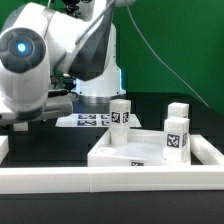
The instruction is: Assemble square table
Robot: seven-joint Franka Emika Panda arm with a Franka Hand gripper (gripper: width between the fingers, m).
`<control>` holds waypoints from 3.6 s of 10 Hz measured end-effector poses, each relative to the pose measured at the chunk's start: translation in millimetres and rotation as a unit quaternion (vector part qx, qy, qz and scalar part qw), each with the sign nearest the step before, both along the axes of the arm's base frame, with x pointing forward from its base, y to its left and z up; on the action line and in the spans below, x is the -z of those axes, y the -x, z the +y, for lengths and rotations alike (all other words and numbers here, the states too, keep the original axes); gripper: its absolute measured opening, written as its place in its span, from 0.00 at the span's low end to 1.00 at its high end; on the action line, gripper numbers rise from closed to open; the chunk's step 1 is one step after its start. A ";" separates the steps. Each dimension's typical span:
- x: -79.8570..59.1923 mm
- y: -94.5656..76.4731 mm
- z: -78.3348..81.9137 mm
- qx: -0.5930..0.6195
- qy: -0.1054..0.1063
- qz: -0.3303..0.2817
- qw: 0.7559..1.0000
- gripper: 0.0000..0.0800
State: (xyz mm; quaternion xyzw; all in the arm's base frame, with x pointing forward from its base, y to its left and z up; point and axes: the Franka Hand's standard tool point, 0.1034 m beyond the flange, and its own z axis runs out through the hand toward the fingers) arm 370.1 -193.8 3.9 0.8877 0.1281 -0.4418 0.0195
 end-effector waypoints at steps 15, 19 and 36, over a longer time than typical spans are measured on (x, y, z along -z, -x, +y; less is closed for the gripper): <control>-1.2 -9.7 2.3 -0.042 -0.001 0.065 0.997 0.36; -38.5 -50.8 46.9 -0.027 0.036 0.059 0.997 0.36; -101.3 -175.1 106.7 0.018 -0.030 -0.380 0.924 0.36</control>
Offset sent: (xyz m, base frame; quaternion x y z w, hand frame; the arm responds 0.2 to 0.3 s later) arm -0.0026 -0.0289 0.0122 -0.0250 -0.1324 -0.0806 0.9876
